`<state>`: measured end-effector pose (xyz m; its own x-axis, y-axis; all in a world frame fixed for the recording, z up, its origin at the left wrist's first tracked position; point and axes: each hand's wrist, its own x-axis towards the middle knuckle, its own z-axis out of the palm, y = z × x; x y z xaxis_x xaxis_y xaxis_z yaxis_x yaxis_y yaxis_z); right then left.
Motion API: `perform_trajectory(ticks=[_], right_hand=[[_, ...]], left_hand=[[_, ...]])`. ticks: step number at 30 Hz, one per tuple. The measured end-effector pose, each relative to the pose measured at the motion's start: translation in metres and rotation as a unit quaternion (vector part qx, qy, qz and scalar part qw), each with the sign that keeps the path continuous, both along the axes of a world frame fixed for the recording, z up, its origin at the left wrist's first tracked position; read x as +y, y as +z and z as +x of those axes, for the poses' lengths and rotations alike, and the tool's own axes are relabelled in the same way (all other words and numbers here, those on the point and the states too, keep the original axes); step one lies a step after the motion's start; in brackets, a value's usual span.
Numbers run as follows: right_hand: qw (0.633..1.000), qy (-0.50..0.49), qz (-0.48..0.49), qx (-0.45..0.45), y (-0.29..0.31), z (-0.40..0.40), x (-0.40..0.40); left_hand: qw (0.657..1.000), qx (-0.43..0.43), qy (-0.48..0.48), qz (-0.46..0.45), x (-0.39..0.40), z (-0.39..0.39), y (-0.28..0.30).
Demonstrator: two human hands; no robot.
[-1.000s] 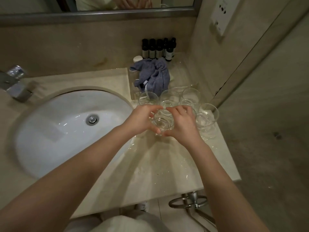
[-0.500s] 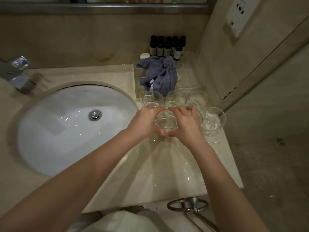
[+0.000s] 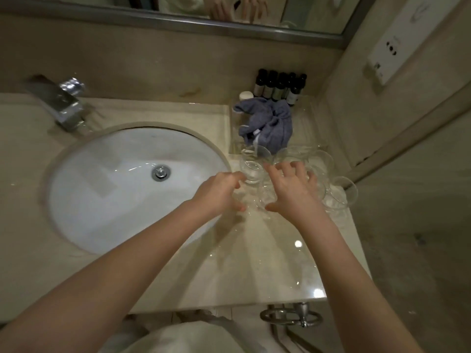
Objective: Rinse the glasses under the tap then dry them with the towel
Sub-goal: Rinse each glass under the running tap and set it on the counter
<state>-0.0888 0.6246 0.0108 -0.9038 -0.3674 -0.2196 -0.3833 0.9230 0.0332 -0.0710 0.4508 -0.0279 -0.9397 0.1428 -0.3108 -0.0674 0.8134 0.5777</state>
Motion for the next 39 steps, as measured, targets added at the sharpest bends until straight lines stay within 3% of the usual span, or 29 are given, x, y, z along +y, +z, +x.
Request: perform_trajectory(ticks=[4, 9, 16, 22, 29, 39], right_hand=[[0.996, 0.085, 0.002, 0.002, 0.017, 0.007, -0.066], [0.987, 0.158, 0.002, -0.027, 0.021, 0.029, -0.173], [0.976, 0.205, -0.015, -0.077, 0.017, 0.082, -0.338], [0.965, 0.223, -0.090, -0.102, 0.019, 0.111, -0.469], [0.960, 0.234, -0.111, -0.102, 0.023, 0.113, -0.546], [0.956, 0.225, -0.123, -0.144, 0.001, 0.104, -0.566]], left_hand=[[0.998, -0.050, 0.008, -0.034, -0.072, 0.018, 0.013], [0.996, -0.022, 0.074, -0.039, -0.181, 0.056, 0.035], [0.989, -0.018, 0.140, -0.046, -0.353, 0.129, 0.047], [0.979, -0.003, 0.201, -0.028, -0.468, 0.173, 0.049], [0.967, 0.034, 0.253, 0.009, -0.530, 0.194, 0.051], [0.966, 0.039, 0.256, -0.026, -0.543, 0.182, 0.036]])
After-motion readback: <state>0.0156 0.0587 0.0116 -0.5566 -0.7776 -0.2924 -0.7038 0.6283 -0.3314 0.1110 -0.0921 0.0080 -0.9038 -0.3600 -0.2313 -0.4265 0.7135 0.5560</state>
